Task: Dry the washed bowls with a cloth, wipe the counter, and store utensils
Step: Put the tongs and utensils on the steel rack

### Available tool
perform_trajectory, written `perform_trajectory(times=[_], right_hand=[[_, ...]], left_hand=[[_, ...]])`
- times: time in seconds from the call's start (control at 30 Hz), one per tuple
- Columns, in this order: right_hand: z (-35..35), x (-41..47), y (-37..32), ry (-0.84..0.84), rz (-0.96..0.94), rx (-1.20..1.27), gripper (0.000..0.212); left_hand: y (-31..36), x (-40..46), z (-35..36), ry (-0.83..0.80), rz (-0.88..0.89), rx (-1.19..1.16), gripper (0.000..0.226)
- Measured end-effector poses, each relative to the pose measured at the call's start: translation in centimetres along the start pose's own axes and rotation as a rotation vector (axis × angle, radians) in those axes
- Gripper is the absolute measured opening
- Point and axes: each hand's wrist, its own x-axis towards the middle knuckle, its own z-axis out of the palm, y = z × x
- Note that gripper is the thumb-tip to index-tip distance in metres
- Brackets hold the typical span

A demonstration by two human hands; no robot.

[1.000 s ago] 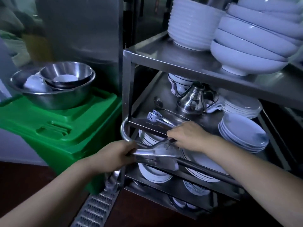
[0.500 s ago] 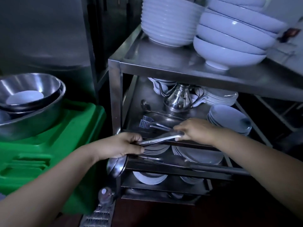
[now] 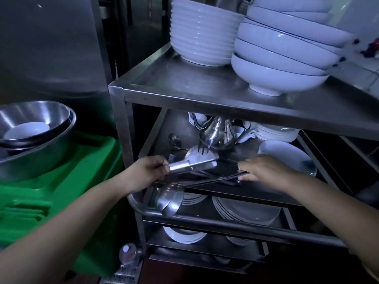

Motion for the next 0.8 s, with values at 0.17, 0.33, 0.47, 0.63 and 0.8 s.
perform_trajectory(times=[0.17,0.33,0.47,0.63,0.8], right_hand=[[1.5,-2.0,3.0,0.145,0.034,-0.029,0.031],[4.2,-2.0,5.2,0.185,0.214,0.045,0.024],[6.5,0.3,4.5,0.238,0.331,0.07,0.021],[8.0,4.1,2.6,0.218,0.444,0.058,0.029],[9.0,6.3,1.7,0.155,0.481,0.089,0.026]], left_hand=[[-0.4,0.2,1.1,0.364,0.022,0.215,0.017],[-0.6,-1.5,2.6,0.682,-0.037,0.319,0.016],[-0.9,-2.7,3.3,0.755,-0.124,0.3,0.013],[-1.5,-3.7,3.6,0.732,-0.173,0.215,0.016],[-2.0,-4.6,3.8,0.765,-0.192,0.2,0.019]])
